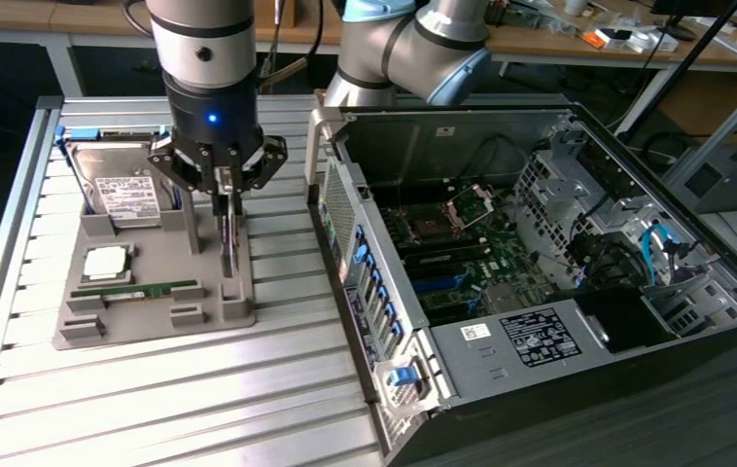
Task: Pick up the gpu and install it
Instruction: 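Pick up the gpu and move the gpu toward the slot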
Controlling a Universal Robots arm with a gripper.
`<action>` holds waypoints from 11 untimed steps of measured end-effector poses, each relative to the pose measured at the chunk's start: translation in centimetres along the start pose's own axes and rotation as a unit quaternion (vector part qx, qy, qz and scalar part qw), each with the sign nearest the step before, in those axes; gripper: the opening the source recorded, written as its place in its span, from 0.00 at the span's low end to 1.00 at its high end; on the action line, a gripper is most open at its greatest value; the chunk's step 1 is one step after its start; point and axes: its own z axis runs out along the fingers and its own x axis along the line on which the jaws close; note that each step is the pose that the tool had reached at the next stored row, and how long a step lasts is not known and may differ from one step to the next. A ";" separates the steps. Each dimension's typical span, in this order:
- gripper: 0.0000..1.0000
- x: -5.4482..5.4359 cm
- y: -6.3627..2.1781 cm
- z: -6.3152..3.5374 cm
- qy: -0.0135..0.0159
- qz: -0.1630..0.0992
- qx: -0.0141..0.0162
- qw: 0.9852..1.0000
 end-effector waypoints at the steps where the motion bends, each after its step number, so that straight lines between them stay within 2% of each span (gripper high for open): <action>1: 0.27 0.0 0.00 -0.06 0.000 0.000 0.000 1.000; 11: 0.27 0.0 0.04 -0.87 0.000 0.000 0.000 1.000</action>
